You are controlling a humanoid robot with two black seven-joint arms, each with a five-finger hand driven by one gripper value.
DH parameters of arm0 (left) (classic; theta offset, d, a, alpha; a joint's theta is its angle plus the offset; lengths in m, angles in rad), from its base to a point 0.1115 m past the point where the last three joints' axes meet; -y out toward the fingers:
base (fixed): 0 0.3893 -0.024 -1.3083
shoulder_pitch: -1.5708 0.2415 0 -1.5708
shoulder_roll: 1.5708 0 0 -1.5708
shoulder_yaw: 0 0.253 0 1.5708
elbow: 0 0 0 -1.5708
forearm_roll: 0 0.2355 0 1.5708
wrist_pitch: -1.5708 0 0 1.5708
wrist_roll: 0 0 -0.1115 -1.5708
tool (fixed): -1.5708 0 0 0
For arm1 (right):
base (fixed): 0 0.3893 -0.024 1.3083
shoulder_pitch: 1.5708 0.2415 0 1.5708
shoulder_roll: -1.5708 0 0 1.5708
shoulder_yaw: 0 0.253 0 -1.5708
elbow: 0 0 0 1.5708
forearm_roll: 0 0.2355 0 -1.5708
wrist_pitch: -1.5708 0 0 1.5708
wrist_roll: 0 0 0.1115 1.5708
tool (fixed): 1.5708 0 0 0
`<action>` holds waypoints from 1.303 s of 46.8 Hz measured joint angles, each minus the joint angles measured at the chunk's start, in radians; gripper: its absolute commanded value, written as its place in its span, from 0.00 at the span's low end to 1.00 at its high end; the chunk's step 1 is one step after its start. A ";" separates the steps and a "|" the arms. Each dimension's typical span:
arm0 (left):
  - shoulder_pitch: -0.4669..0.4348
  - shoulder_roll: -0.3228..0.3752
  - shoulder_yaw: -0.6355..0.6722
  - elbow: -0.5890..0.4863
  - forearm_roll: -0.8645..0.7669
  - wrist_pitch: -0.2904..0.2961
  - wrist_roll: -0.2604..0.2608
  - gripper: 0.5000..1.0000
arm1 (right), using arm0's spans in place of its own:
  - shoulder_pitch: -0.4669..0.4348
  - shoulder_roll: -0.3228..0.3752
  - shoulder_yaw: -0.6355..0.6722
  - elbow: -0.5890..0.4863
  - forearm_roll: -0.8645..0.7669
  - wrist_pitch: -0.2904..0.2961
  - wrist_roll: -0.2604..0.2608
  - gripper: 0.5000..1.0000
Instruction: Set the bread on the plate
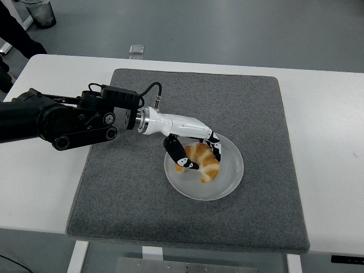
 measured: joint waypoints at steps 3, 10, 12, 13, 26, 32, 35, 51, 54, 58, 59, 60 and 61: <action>0.001 0.000 0.000 0.001 0.000 0.000 0.000 0.00 | 0.000 0.000 0.000 0.000 0.000 0.000 0.000 0.90; 0.009 0.000 0.000 0.007 0.000 0.000 0.000 0.00 | 0.000 0.000 0.000 0.000 0.000 0.000 0.000 0.90; 0.011 0.000 0.000 0.010 0.000 0.000 0.000 0.00 | 0.000 0.000 0.000 0.000 0.000 0.000 0.000 0.90; 0.013 0.000 0.000 0.011 0.000 0.000 0.000 0.00 | 0.000 0.000 0.000 0.000 0.000 0.000 0.000 0.90; 0.021 0.000 -0.002 0.017 -0.004 0.019 0.000 0.70 | 0.000 0.000 0.000 0.000 0.000 0.000 0.000 0.90; 0.021 -0.001 -0.003 0.019 -0.012 0.036 0.000 0.90 | 0.000 0.000 0.000 0.000 0.000 0.001 0.000 0.90; 0.021 -0.003 -0.004 0.019 -0.015 0.036 0.001 0.98 | 0.000 0.000 0.000 0.000 0.000 0.001 0.000 0.91; 0.038 -0.002 -0.028 0.018 -0.027 0.039 0.000 0.99 | 0.000 0.000 0.000 0.000 0.000 0.000 0.000 0.90; 0.038 0.002 -0.056 0.013 -0.043 0.041 0.000 0.99 | 0.000 0.000 0.000 0.000 0.000 0.000 0.000 0.90; 0.038 0.006 -0.106 0.008 -0.073 0.039 -0.001 0.99 | 0.000 0.000 0.000 0.000 0.000 0.000 0.000 0.90; 0.037 0.008 -0.119 0.007 -0.083 0.037 -0.001 0.99 | 0.000 0.000 0.000 0.000 0.000 0.000 0.000 0.90; 0.037 0.010 -0.131 0.007 -0.090 0.036 -0.002 0.99 | 0.000 0.000 0.000 0.000 0.000 0.000 0.000 0.90; 0.036 0.010 -0.142 0.007 -0.097 0.035 -0.002 0.99 | 0.000 0.000 0.000 0.000 0.000 0.000 0.000 0.90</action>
